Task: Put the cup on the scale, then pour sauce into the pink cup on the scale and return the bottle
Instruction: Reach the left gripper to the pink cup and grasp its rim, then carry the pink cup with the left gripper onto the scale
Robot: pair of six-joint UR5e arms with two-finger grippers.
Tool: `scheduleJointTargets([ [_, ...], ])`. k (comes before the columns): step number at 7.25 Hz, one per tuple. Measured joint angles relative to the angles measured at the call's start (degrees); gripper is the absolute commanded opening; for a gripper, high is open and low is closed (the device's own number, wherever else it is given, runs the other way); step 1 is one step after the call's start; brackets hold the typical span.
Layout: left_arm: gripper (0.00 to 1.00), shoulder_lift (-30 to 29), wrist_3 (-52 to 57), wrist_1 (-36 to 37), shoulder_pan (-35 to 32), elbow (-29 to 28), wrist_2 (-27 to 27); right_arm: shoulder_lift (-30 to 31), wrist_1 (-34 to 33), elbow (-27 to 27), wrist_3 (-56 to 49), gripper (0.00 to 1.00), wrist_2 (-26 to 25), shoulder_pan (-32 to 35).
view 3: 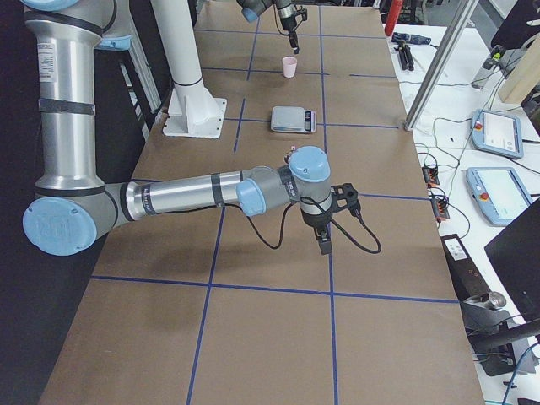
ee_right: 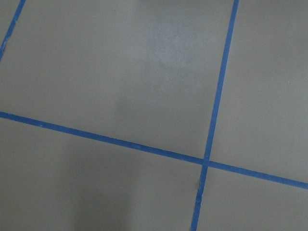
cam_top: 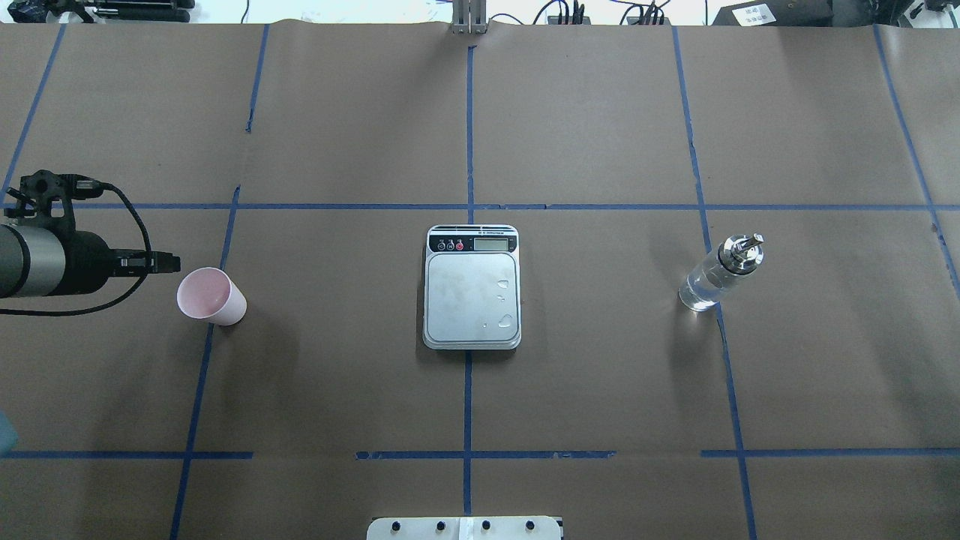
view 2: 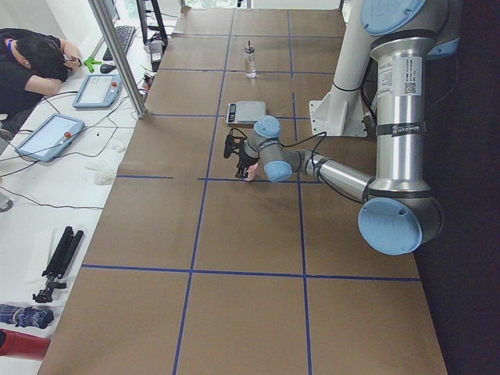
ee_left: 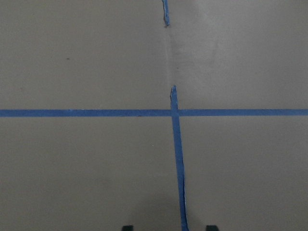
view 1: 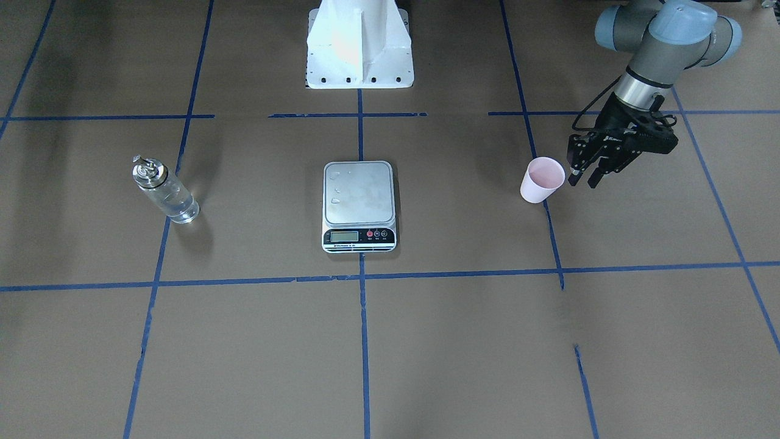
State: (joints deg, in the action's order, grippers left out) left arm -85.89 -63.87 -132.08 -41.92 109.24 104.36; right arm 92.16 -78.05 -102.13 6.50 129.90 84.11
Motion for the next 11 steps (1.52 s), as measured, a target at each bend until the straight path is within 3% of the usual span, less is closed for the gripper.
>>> scheduleJointTargets([
  [2, 0.52, -0.1, -0.2, 0.1, 1.5, 0.2, 0.0, 0.0, 0.0, 0.0, 0.0, 1.00, 0.0, 0.0],
  [3, 0.46, -0.1, -0.2, 0.1, 2.5, 0.2, -0.1, 0.0, 0.0, 0.0, 0.0, 1.00, 0.0, 0.0],
  [4, 0.15, -0.1, -0.2, 0.1, 3.5, 0.2, -0.1, 0.0, 0.0, 0.0, 0.0, 1.00, -0.1, 0.0],
  [5, 0.00, -0.1, -0.2, 0.1, 4.2, 0.2, -0.1, -0.1, 0.0, 0.0, 0.0, 1.00, -0.1, 0.0],
  [8, 0.00, -0.1, -0.1, 1.5, 4.5, 1.0, -0.2, -0.1, 0.0, -0.1, 0.0, 1.00, 0.0, 0.0],
  [9, 0.00, -1.0, 0.0, 5.0, 4.6, 3.3, 0.0, -0.1, 0.0, -0.1, 0.0, 1.00, 0.0, 0.0],
  [10, 0.00, -4.5, 0.0, 13.0, 4.6, 6.8, 0.3, -0.1, 0.0, -0.1, 0.0, 1.00, 0.0, 0.0],
  [11, 0.00, -12.3, -0.2, 24.9, 5.0, 9.2, 0.5, -0.1, 0.0, -0.2, 0.0, 1.00, 0.0, 0.0],
])
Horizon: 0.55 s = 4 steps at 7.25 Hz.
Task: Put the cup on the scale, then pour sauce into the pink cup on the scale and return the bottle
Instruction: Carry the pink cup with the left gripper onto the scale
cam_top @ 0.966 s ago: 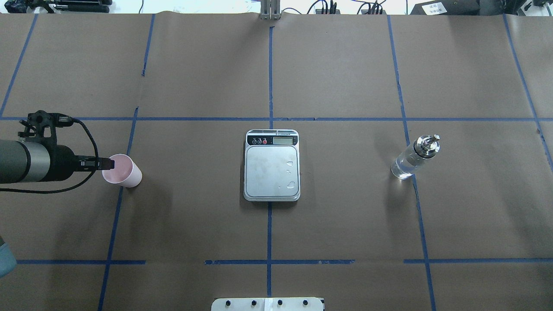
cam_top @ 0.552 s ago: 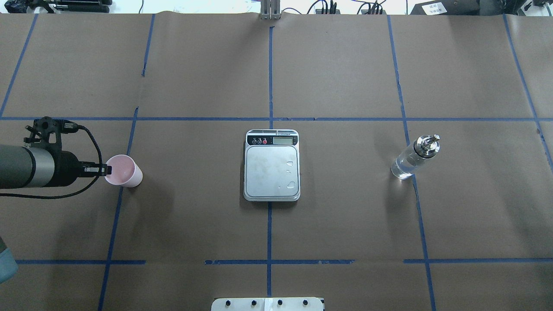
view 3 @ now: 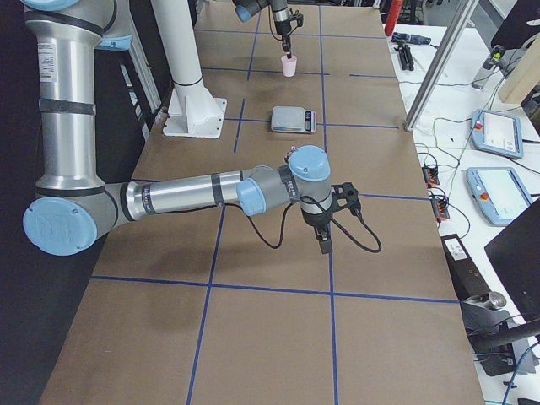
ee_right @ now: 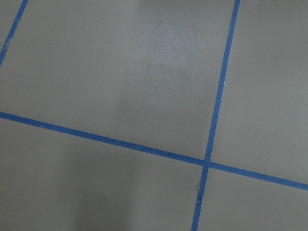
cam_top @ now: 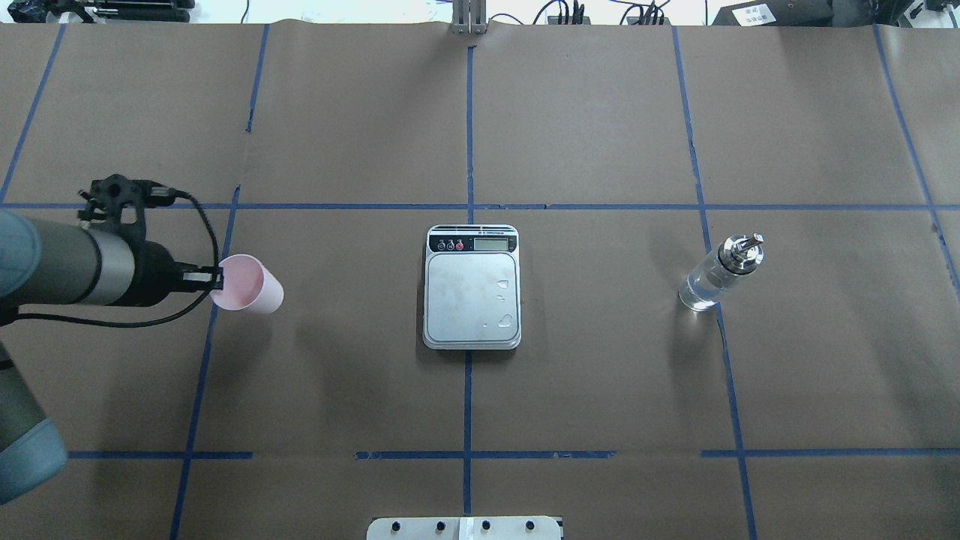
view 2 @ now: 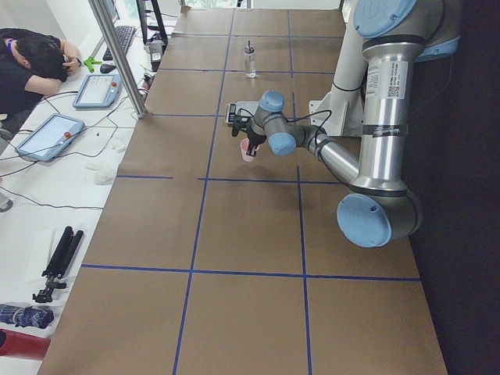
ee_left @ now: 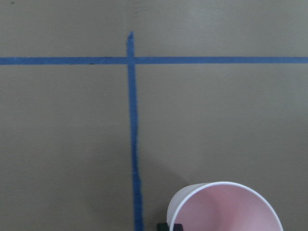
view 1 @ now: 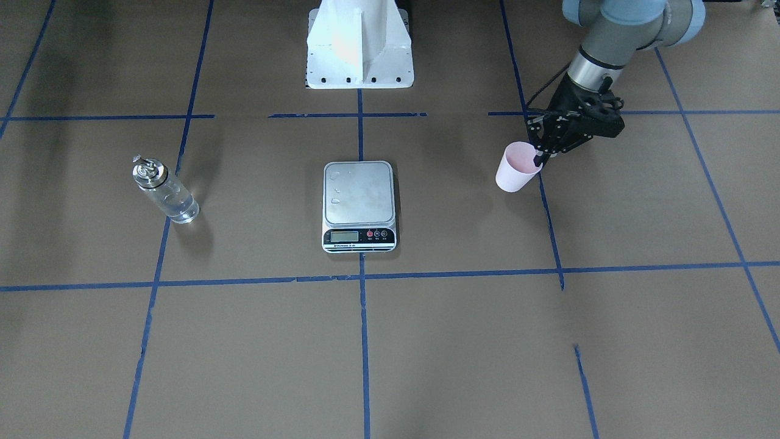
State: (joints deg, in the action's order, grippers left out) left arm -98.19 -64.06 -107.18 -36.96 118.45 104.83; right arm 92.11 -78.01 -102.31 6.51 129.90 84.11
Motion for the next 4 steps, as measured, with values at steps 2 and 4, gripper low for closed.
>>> scheduleJointTargets([
  [2, 0.00, -18.1, -5.2, 16.9, 3.3, -2.5, 0.2, 0.0, 0.0, -0.1, 0.0, 1.00, 0.0, 0.0],
  [4, 0.00, -31.5, -13.2, 19.9, 7.0, -12.3, 0.2, -0.2, 0.0, -0.1, 0.0, 1.00, 0.0, 0.0],
])
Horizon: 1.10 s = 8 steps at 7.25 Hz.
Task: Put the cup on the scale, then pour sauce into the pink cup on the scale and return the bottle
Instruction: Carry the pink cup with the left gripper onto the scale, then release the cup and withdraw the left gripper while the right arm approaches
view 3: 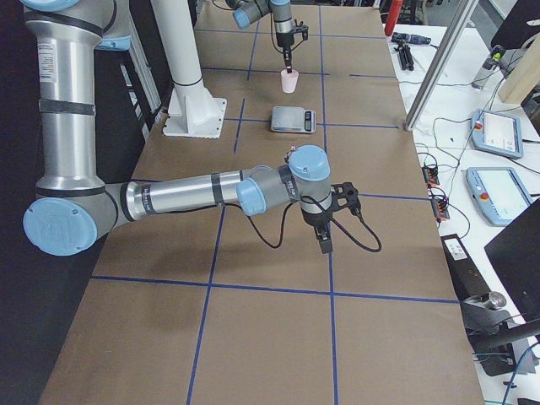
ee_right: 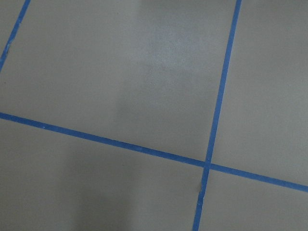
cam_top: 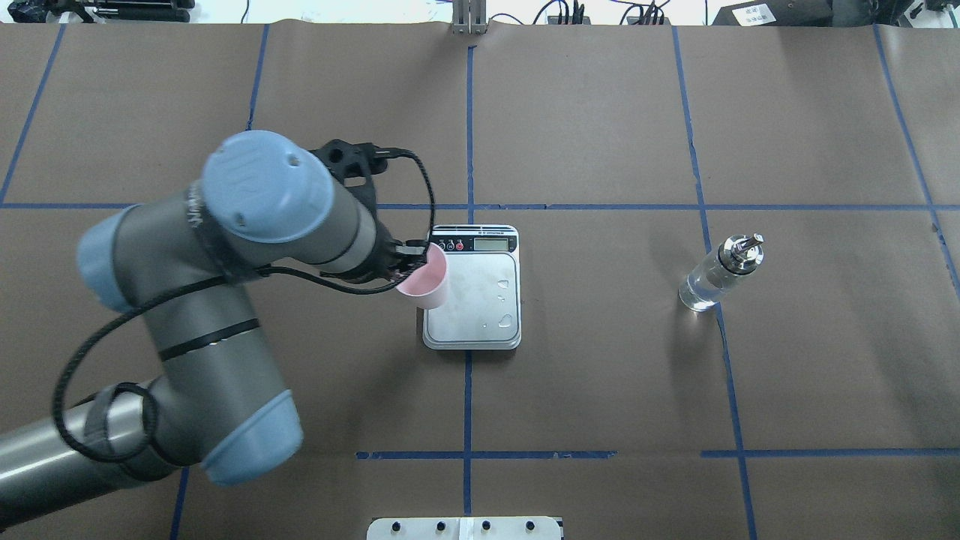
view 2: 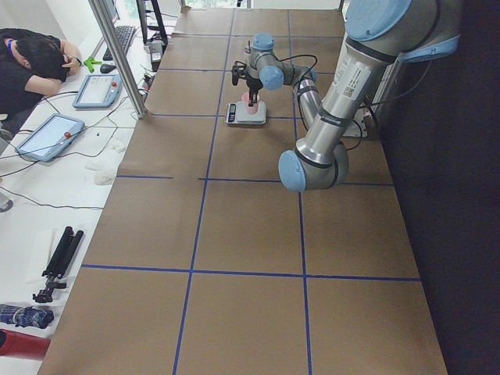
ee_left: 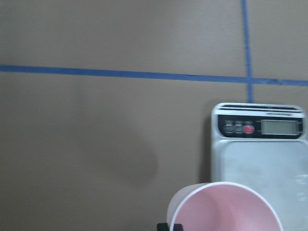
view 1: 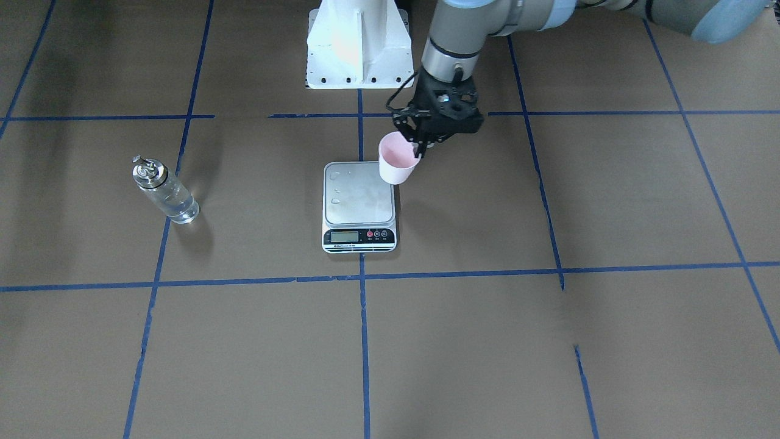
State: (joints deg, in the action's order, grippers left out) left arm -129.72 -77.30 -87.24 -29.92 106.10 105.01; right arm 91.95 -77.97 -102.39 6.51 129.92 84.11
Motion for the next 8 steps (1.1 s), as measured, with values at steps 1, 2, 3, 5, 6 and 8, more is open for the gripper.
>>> scheduleJointTargets([
  [1, 0.00, -3.2, -2.1, -0.6, 1.0, -3.6, -0.1, -0.1, 0.0, 0.0, 0.0, 1.00, 0.0, 0.0],
  [2, 0.00, -4.5, -2.9, -1.1, 1.4, -5.6, -0.2, -0.1, 0.0, 0.0, 0.0, 1.00, 0.0, 0.0],
  [3, 0.03, -4.9, -3.1, -1.5, 1.6, -6.8, -0.4, -0.1, 0.0, -0.1, 0.0, 1.00, 0.0, 0.0],
  [5, 0.08, -4.9, -3.1, -2.3, 1.6, -8.3, -0.6, -0.1, 0.0, -0.1, 0.0, 1.00, 0.0, 0.0],
  [6, 0.19, -4.8, -3.1, -2.6, 1.6, -8.7, -0.7, 0.0, 0.0, 0.0, -0.1, 1.00, 0.0, 0.0],
  [8, 0.58, -4.7, -3.0, -3.6, 1.6, -9.4, -1.2, 0.2, 0.0, -0.2, 0.0, 1.00, 0.0, 0.0],
])
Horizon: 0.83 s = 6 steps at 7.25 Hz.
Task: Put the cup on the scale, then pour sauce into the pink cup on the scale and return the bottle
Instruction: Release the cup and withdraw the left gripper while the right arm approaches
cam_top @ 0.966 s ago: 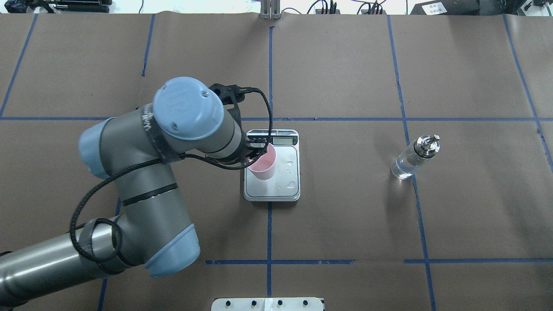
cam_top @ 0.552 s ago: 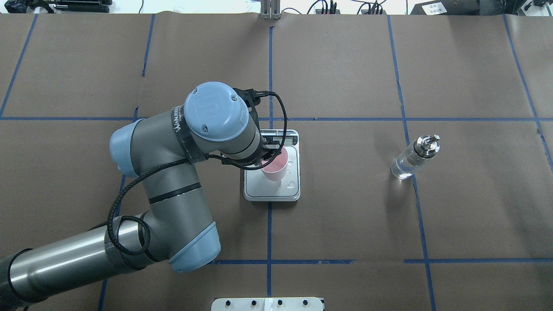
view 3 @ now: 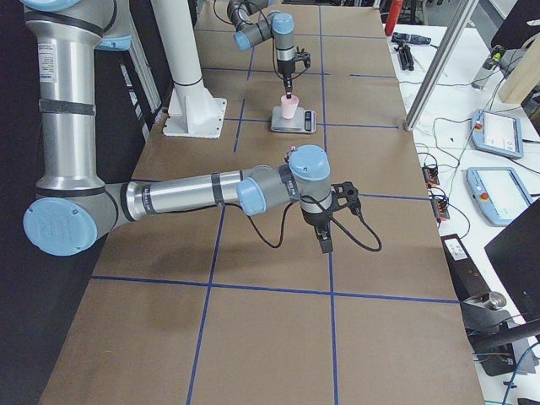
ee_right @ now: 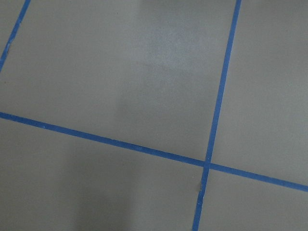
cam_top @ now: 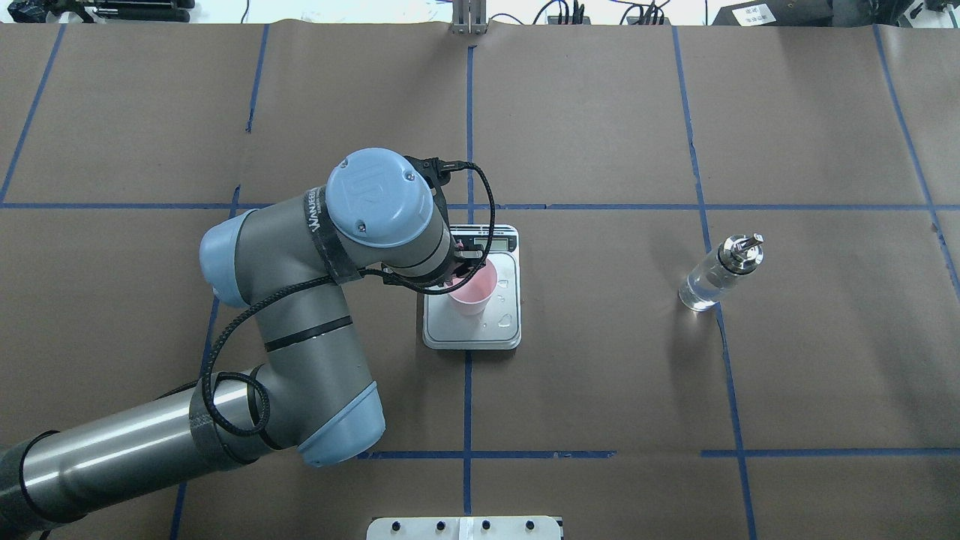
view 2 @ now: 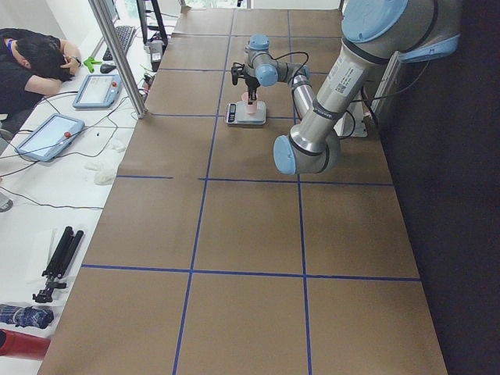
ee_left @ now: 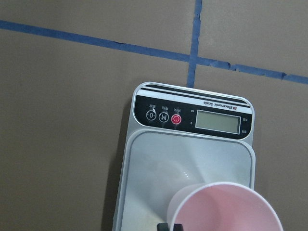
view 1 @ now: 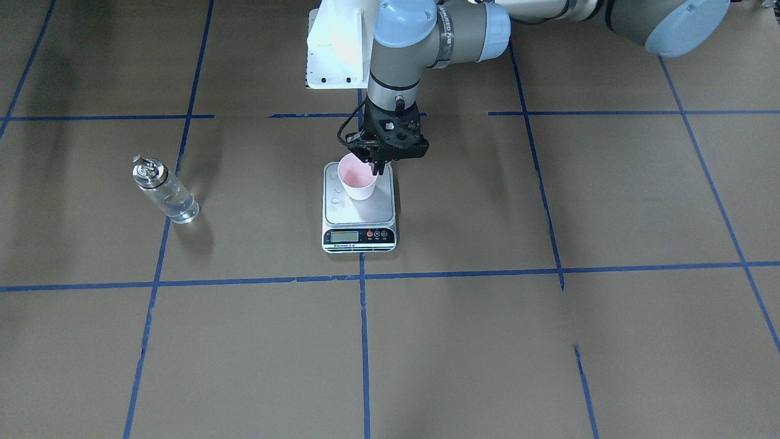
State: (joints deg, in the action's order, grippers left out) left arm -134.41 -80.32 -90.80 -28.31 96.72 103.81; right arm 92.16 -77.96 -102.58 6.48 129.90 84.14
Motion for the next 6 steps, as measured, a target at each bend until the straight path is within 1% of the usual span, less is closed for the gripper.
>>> scheduleJointTargets([
  [1, 0.75, 0.1, 0.1, -0.4, 0.0, -0.1, -0.1, 0.0, 0.0, 0.0, 0.0, 1.00, 0.0, 0.0],
  [2, 1.00, 0.1, 0.6, -0.5, -0.1, 0.1, -0.2, 0.0, 0.0, -0.1, 0.0, 1.00, 0.1, 0.0],
  [4, 1.00, 0.5, 4.9, 0.0, -1.2, 2.0, -0.1, -0.3, 0.1, -0.6, -0.1, 1.00, 0.2, 0.0],
  [5, 1.00, 1.8, 8.8, 0.7, -3.0, 4.2, 0.1, -0.5, 0.1, -1.0, 0.1, 1.00, 0.3, -0.1],
  [6, 1.00, 4.1, 14.6, 2.7, -5.4, 7.9, 1.1, -0.5, 0.0, -2.0, 1.3, 1.00, 1.3, -0.1],
])
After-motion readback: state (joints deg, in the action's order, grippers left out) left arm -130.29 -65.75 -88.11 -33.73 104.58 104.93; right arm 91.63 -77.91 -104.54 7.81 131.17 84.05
